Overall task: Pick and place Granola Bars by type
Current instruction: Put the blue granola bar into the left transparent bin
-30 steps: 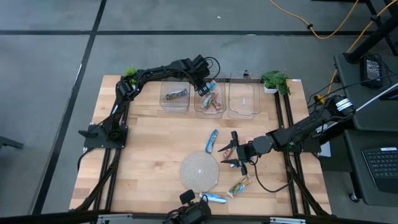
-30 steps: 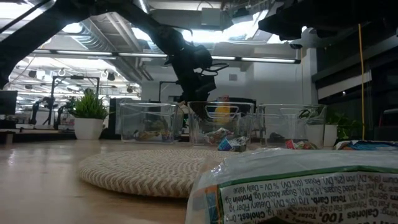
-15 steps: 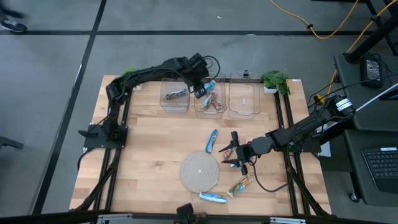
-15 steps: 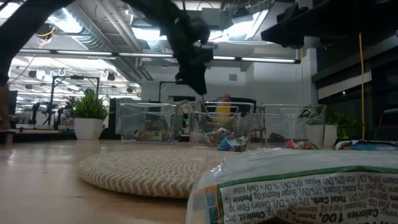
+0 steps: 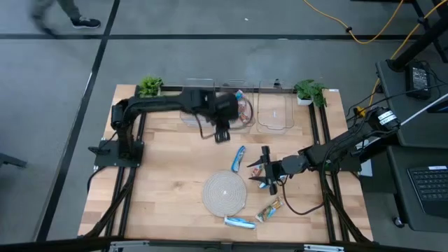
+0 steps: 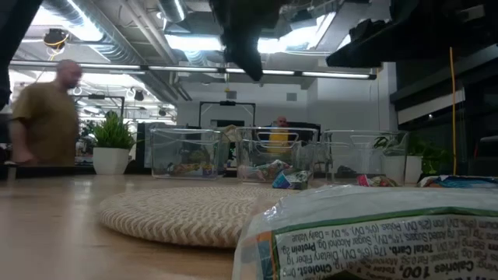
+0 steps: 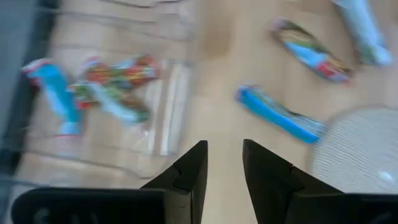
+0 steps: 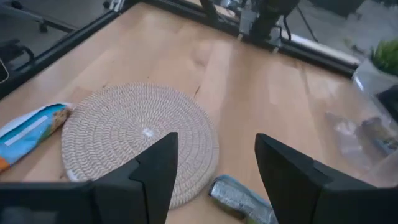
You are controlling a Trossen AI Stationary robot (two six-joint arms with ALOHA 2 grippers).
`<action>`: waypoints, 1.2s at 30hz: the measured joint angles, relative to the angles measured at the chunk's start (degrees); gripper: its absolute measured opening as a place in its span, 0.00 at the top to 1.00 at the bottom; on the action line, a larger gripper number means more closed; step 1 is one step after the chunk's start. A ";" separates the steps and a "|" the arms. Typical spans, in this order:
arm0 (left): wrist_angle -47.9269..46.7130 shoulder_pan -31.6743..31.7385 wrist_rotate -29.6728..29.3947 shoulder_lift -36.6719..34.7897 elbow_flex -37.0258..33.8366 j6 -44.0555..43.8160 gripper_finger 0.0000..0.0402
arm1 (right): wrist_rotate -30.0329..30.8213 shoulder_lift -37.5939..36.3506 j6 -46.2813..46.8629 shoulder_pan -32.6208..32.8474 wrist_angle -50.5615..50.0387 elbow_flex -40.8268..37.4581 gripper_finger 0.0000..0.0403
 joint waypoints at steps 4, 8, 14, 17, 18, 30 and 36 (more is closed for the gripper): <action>0.11 -5.88 -2.61 0.00 0.00 -0.67 0.77 | 0.02 0.00 2.03 0.02 -0.22 0.00 0.46; 0.13 -10.10 -5.85 0.00 0.00 -1.71 0.76 | 0.00 0.00 2.14 0.11 0.36 0.00 0.46; 0.59 -13.94 -6.75 0.02 -0.74 -2.64 0.76 | 0.01 0.00 2.14 0.11 1.79 0.00 0.46; 0.65 -14.69 -7.18 0.04 -1.77 -4.80 0.76 | 0.00 0.00 3.14 0.11 1.90 0.00 0.46; 0.78 -14.79 -7.29 0.04 -2.33 -5.56 0.77 | 0.00 0.00 3.40 0.11 1.74 0.00 0.46; 13.35 -13.03 -9.09 0.11 -13.61 -6.32 0.76 | 0.00 0.00 1.90 0.11 0.90 0.02 0.46; 21.08 -12.30 -6.73 0.11 -17.48 -6.86 0.76 | 0.00 0.00 1.95 0.11 0.89 0.02 0.46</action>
